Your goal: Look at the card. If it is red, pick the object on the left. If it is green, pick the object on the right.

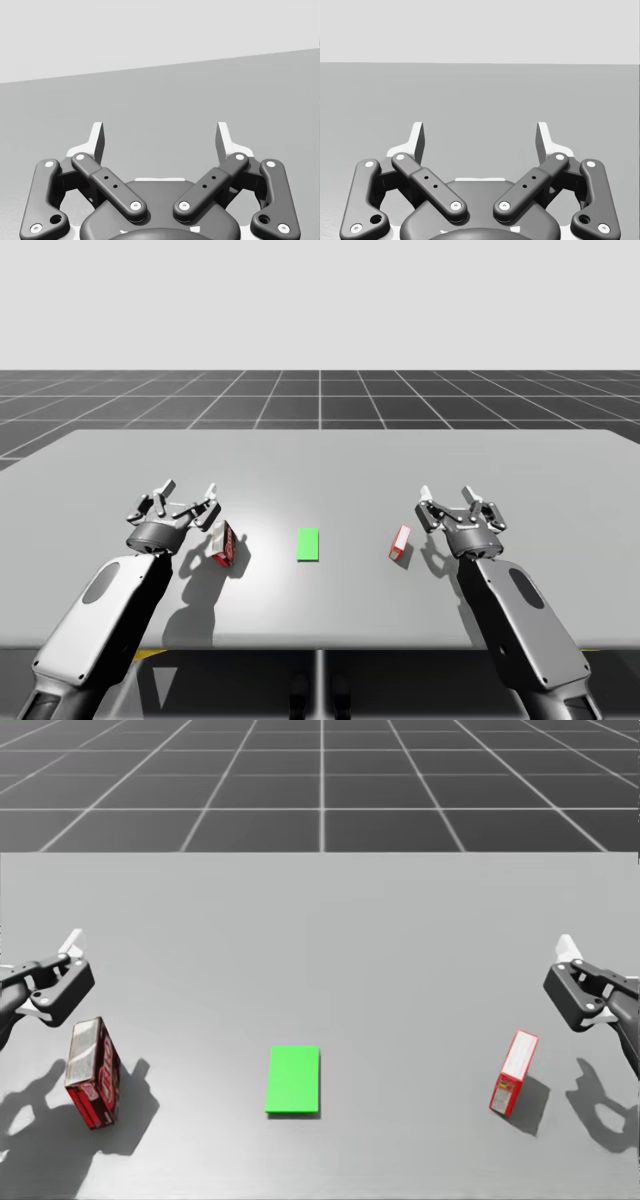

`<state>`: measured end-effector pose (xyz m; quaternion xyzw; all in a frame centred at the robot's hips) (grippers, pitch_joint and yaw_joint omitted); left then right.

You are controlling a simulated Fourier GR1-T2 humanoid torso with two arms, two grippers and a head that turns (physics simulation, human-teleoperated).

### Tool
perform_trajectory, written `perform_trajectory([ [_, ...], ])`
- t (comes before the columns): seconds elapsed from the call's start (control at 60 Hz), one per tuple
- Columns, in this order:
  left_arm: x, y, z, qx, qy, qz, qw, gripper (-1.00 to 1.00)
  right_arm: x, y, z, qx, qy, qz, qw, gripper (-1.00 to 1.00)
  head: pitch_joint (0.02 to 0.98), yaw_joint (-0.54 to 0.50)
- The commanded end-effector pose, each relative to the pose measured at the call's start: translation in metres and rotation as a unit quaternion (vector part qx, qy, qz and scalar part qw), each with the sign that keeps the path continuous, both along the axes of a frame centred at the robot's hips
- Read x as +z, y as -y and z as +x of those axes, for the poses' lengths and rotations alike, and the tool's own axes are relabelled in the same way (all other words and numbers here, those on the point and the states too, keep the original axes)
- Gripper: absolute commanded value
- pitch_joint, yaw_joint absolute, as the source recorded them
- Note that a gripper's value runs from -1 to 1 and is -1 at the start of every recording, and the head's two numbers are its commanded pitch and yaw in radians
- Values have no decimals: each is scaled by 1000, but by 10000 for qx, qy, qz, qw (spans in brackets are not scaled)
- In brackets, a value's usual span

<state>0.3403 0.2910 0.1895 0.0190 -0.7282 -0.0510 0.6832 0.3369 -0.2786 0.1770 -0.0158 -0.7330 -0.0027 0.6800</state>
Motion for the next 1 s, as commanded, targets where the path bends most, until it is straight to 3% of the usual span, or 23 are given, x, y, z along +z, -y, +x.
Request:
perform_trajectory([
  [0.017, 1, 1, 0, -24, 44, -24, 10000, -1000, 0, 1, 0, -10, 7, -1, 10000, -1000, 737, 14],
  [0.283, 4, 1, -2, -37, 78, -68, 9999, -1000, 0, 0, 1, -2, -20, -17, 10000, -1000, 866, 59],
  [0.6, 6, 1, -3, -45, 104, -94, 9999, -1000, 0, 0, 1, 2, -23, -18, 10000, -1000, 863, 50],
  [1.0, 8, 2, -5, -77, 116, -92, 9999, -1000, -1, 0, 2, 14, -27, -26, 10000, -1000, 857, -103],
])
